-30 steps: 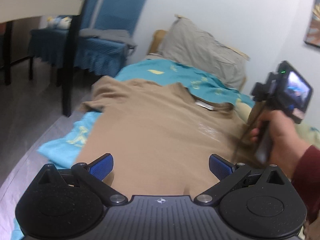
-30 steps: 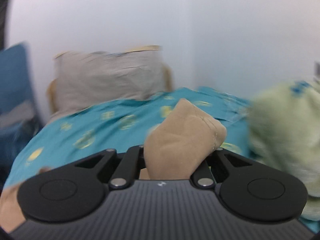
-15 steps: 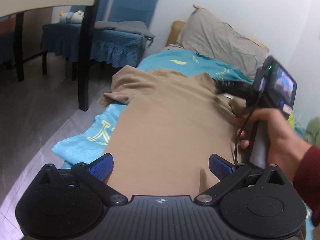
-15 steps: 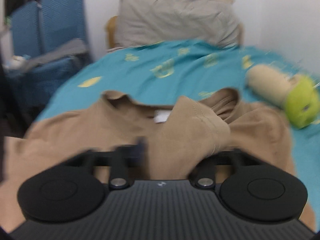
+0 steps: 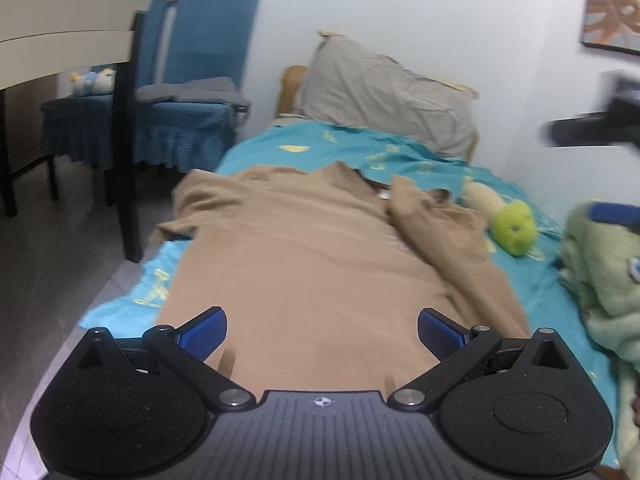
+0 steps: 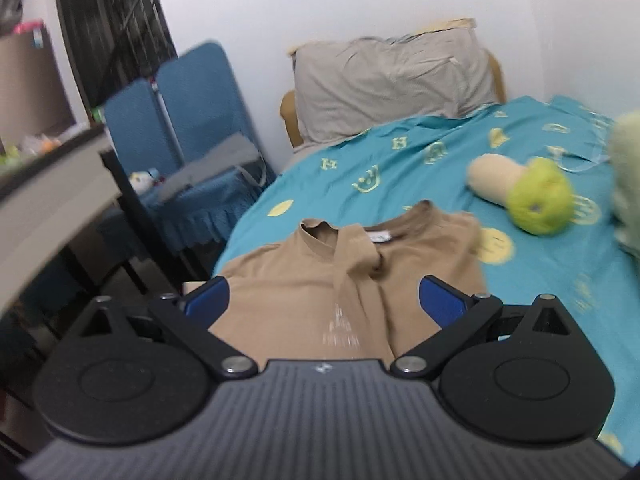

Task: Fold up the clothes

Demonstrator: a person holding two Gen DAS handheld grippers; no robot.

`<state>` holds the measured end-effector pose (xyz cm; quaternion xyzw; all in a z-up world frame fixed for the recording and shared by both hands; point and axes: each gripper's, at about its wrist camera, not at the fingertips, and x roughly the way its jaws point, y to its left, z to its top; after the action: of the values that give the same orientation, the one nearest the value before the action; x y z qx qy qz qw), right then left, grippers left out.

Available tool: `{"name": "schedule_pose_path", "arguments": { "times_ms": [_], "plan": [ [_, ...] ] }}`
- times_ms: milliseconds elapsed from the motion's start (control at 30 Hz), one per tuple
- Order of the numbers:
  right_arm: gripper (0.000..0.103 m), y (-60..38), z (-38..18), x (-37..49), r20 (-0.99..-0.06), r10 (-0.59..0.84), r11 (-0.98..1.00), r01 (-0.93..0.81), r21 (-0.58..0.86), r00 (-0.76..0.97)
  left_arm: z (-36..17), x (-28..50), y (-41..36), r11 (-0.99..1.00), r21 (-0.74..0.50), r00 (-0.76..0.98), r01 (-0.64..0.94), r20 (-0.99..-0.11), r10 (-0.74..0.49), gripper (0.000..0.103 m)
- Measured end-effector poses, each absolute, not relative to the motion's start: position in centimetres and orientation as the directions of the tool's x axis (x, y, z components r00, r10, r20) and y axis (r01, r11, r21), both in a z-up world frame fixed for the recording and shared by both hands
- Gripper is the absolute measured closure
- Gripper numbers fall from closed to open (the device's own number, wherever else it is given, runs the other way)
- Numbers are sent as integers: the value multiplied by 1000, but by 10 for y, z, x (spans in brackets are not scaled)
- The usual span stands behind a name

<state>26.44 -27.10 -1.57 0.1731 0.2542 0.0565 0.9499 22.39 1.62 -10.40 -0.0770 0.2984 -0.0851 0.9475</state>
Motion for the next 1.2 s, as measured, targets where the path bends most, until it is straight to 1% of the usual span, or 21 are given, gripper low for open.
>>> {"name": "schedule_pose_path", "arguments": {
  "times_ms": [133,267,333,467,533,600,633,667,700,767,833,867,900,933,1000,1067,1200],
  "plan": [
    [0,-305,-3,176,-447,211,883,26,468,869,-100,204,0,953,-216,769,211,-565,-298,1],
    [0,-334,-15,116,-462,132,865,125,485,877,-101,177,-16,888,-317,667,333,-587,-459,5],
    [0,-346,-17,113,-482,85,864,177,472,872,-103,165,-25,841,-383,602,383,-587,-541,6],
    [0,-364,-16,126,-456,57,838,206,506,888,-114,148,-52,738,-470,451,483,-589,-671,11],
    [0,-372,-20,131,-442,81,821,192,538,893,-124,142,-66,694,-501,372,518,-598,-710,17],
    [0,-379,-26,137,-461,91,817,199,542,883,-132,140,-77,664,-513,311,544,-611,-728,28],
    [0,-382,-29,140,-473,94,818,203,538,876,-137,138,-83,657,-508,289,557,-623,-727,31],
    [0,-385,-32,143,-486,95,818,210,535,869,-140,136,-88,652,-501,270,569,-635,-724,38],
    [0,-388,-35,145,-498,96,818,218,533,862,-143,134,-92,640,-497,253,586,-638,-727,42],
    [0,-393,-40,149,-511,104,806,229,546,853,-147,129,-99,609,-485,222,627,-638,-737,49],
    [0,-395,-45,154,-520,133,790,227,570,844,-149,125,-106,596,-456,212,661,-648,-731,50],
    [0,-395,-47,157,-524,148,781,225,582,839,-150,123,-109,589,-442,207,677,-654,-728,54],
    [0,-394,-49,160,-532,159,782,223,582,831,-152,125,-112,594,-432,205,679,-666,-718,66],
    [0,-391,-51,163,-541,169,784,221,581,824,-155,127,-114,609,-429,205,668,-680,-704,72],
    [0,-387,-54,168,-560,183,791,218,572,808,-158,131,-111,654,-429,224,623,-703,-675,89],
    [0,-385,-57,171,-577,179,798,226,558,797,-154,131,-103,668,-463,238,583,-688,-685,94],
    [0,-387,-62,172,-596,168,793,252,555,785,-133,125,-81,686,-554,220,471,-680,-700,97]
  ]
}}
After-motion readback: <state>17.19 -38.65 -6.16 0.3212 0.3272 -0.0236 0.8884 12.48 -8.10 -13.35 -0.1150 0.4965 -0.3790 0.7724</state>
